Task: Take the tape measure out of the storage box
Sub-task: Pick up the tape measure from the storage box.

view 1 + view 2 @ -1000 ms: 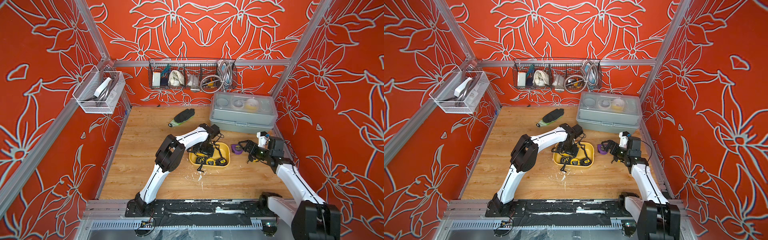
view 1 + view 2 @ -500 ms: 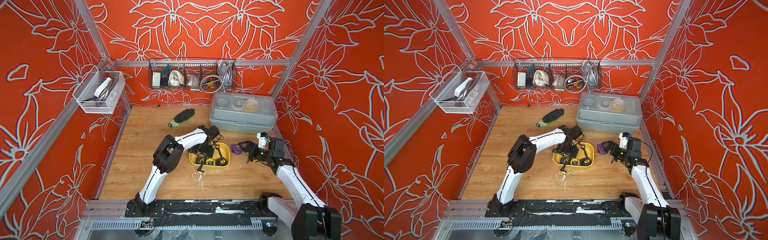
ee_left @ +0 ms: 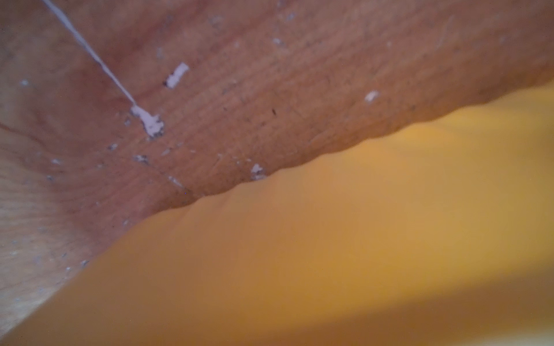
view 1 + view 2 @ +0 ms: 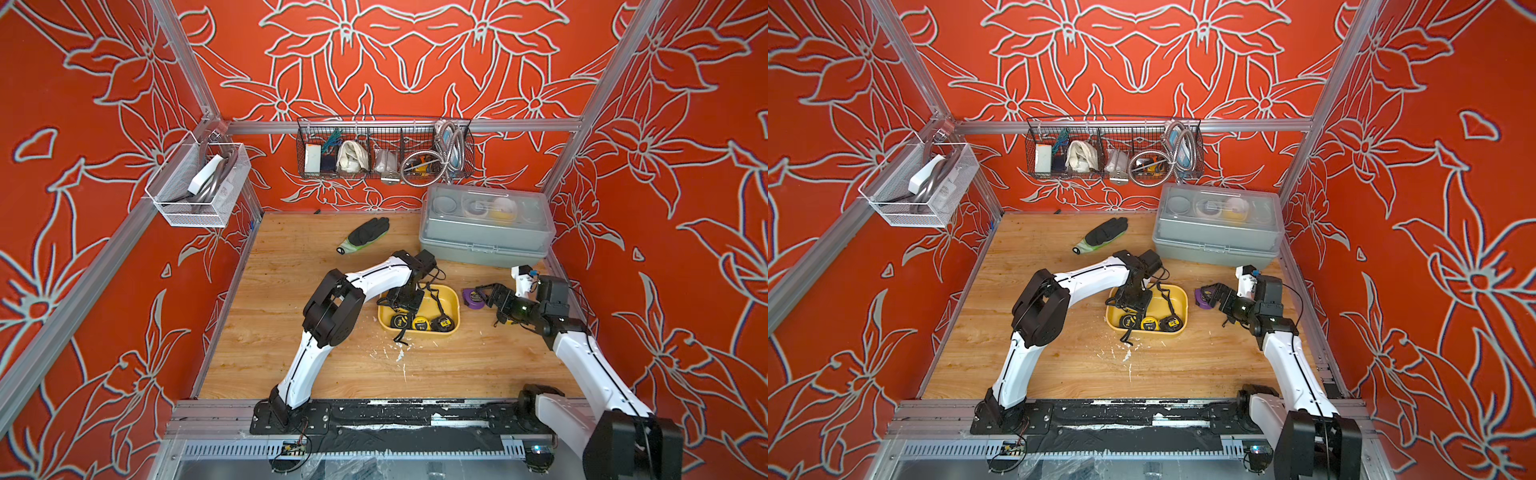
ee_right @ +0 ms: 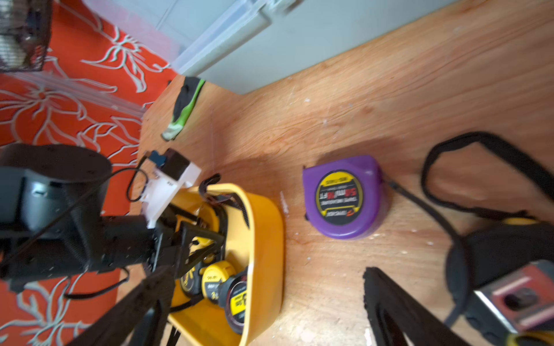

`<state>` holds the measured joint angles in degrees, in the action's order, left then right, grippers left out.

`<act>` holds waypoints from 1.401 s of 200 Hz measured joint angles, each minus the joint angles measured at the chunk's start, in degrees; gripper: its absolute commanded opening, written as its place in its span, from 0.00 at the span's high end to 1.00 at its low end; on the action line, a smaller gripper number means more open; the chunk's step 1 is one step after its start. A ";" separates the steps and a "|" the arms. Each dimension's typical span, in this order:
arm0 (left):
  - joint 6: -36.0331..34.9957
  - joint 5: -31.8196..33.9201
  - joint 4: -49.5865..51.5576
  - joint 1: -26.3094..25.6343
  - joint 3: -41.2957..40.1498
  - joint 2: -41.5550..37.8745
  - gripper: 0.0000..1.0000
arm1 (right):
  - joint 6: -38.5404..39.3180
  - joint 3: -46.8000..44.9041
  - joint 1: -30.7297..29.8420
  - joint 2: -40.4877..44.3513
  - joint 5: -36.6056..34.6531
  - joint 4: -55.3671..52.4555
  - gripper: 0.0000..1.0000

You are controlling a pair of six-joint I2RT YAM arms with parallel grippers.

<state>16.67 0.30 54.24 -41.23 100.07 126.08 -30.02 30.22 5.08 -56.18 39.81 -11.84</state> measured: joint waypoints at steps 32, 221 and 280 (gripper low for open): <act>-3.43 -0.09 0.50 0.00 -1.46 -3.96 0.56 | 1.09 0.42 -0.70 0.59 5.20 -0.87 0.00; -16.39 -7.10 -4.55 -1.77 -15.02 -23.39 0.55 | 0.61 21.99 -20.20 -35.06 15.08 11.21 0.22; -18.47 -7.58 -7.65 -3.19 -16.44 -24.94 0.54 | 1.57 27.61 -23.06 -41.66 20.96 10.47 0.26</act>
<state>-1.80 -7.29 46.59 -44.42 83.64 101.14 -28.45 57.82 -17.98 -97.84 60.77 -1.37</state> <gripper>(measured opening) 0.557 0.749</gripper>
